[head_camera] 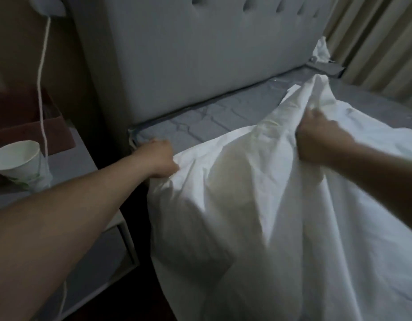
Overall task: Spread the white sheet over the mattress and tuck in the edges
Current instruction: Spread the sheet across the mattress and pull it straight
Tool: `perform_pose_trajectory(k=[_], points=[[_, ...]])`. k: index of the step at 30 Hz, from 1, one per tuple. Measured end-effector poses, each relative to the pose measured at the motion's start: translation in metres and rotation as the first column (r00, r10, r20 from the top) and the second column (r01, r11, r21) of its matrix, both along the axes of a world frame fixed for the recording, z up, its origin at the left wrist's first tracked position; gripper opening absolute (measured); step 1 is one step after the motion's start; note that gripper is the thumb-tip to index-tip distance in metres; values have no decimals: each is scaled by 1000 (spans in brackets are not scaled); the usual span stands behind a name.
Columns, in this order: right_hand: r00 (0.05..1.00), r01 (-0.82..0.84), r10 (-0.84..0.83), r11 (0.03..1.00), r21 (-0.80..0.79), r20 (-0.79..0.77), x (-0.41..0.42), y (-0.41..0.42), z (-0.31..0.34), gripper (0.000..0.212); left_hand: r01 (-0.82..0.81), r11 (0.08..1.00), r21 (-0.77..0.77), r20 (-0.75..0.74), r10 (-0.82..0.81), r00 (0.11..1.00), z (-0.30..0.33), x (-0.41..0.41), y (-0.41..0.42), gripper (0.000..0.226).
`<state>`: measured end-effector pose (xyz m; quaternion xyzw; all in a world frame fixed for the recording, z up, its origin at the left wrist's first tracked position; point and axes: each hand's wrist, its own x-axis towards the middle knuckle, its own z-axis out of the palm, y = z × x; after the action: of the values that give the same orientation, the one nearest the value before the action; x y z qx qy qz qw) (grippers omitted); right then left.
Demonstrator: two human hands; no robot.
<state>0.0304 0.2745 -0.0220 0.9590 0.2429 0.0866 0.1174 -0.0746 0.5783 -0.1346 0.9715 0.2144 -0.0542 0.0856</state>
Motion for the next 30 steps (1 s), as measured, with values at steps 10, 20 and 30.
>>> perform_pose_trajectory(k=[10, 20, 30], points=[[933, -194, 195, 980, 33, -303, -151, -10, -94, 72, -119, 993, 17, 208, 112, 972, 10, -9, 3, 31], [989, 128, -147, 717, 685, -32, -11, -22, -8, 31, -75, 974, -215, 675, 204, 709, 113, 25, 38, 34], [895, 259, -130, 930, 261, -427, -17, -49, -117, 54, 127, 988, -84, -72, -133, 988, -8, 4, -55, 91]])
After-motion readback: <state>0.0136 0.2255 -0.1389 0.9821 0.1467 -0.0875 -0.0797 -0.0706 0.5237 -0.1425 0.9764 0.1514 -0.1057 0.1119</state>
